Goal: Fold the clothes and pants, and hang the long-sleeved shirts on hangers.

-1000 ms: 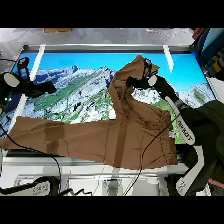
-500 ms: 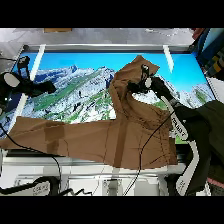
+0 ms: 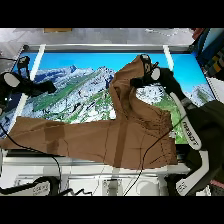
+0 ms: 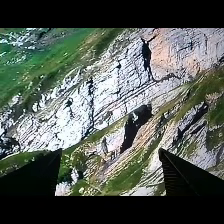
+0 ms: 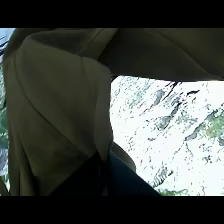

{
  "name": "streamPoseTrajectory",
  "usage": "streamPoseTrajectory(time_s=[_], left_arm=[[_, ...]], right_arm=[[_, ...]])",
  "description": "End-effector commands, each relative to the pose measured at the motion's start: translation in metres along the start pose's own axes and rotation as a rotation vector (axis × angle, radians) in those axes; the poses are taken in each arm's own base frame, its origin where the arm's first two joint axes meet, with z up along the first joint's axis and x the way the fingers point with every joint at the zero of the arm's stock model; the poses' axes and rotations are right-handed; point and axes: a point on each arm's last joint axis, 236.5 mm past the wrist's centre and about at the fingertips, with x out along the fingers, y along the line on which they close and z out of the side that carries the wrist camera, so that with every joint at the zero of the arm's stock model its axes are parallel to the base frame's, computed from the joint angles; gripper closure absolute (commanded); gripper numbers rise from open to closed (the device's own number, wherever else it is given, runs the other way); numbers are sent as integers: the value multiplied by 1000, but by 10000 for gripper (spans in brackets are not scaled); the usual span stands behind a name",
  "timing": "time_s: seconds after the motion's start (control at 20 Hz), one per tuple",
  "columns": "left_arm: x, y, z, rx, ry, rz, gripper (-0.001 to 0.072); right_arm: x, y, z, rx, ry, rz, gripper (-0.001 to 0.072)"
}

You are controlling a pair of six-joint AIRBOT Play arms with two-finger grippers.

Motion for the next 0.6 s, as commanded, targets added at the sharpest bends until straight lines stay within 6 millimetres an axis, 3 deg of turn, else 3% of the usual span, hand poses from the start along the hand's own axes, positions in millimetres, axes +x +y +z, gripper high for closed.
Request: streamPoseTrajectory(time_s=[0.0, 0.1, 0.25, 0.55], left_arm=[[0, -9, -1, -12, 5, -29, 11], [1, -16, -1, -14, 5, -47, 11], [1, -30, -2, -13, 8, -81, 11], [6, -101, -12, 76, 24, -185, 10]], right_arm=[[-70, 24, -18, -207, 93, 46, 685], [-111, 48, -34, -260, 133, 99, 685], [-163, 94, -79, -353, 239, 225, 685], [-235, 145, -175, -532, 467, 328, 684]])
